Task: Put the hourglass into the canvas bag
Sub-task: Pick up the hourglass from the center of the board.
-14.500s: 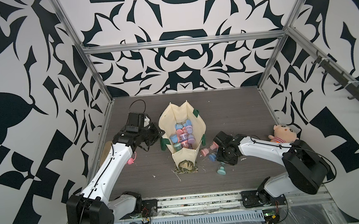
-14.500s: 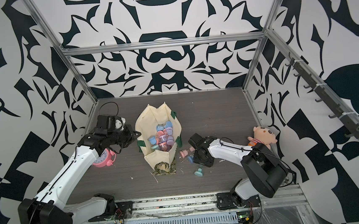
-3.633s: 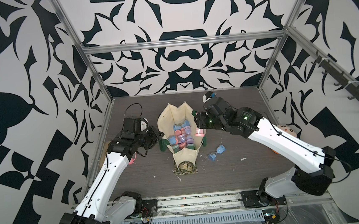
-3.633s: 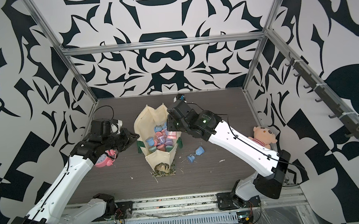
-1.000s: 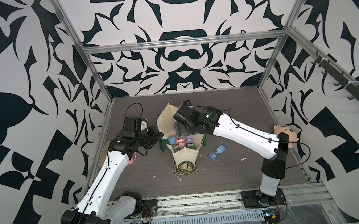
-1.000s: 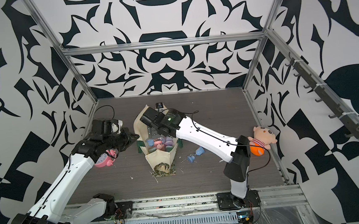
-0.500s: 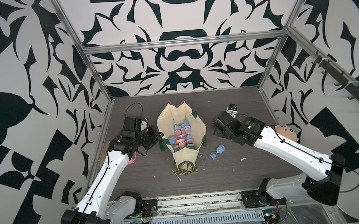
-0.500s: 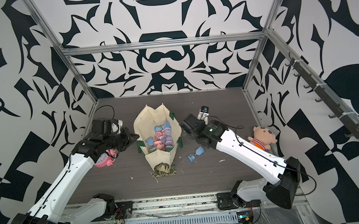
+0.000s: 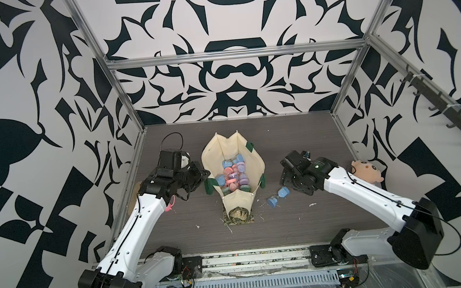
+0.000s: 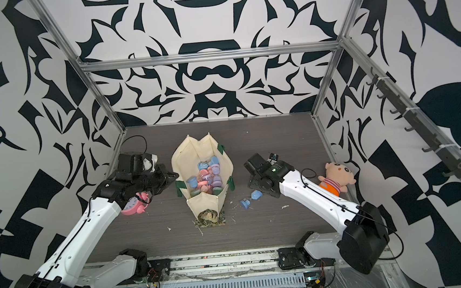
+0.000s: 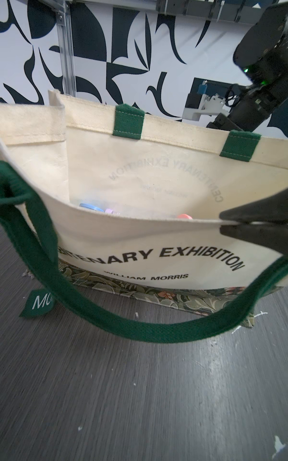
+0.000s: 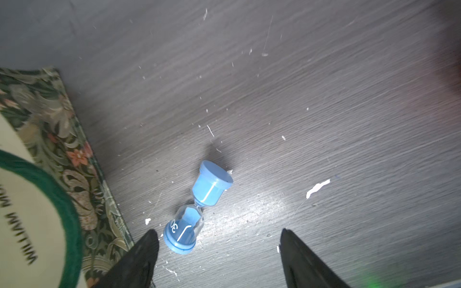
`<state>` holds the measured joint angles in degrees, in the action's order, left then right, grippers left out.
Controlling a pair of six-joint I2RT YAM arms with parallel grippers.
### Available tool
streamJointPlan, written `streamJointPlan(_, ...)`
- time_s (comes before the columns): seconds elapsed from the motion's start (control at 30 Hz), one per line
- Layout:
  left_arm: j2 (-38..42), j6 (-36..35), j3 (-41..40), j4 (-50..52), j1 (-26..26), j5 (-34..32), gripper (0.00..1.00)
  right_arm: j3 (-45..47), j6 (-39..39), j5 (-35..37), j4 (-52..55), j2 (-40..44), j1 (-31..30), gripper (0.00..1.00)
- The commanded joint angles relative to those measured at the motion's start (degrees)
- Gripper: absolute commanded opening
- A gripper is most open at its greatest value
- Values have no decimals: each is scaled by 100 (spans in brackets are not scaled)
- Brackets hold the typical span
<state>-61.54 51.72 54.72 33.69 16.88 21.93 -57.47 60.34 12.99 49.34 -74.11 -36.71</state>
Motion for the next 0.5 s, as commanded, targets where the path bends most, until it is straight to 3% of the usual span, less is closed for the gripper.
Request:
streamJointPlan(0.0, 80, 5, 13, 56, -15, -38, 1, 151, 140, -304, -290, -126, 30, 77)
streamJointPlan(0.47, 81, -10, -96, 8, -16, -59, 1, 614, 304, -840, -1101, -729, 70, 73)
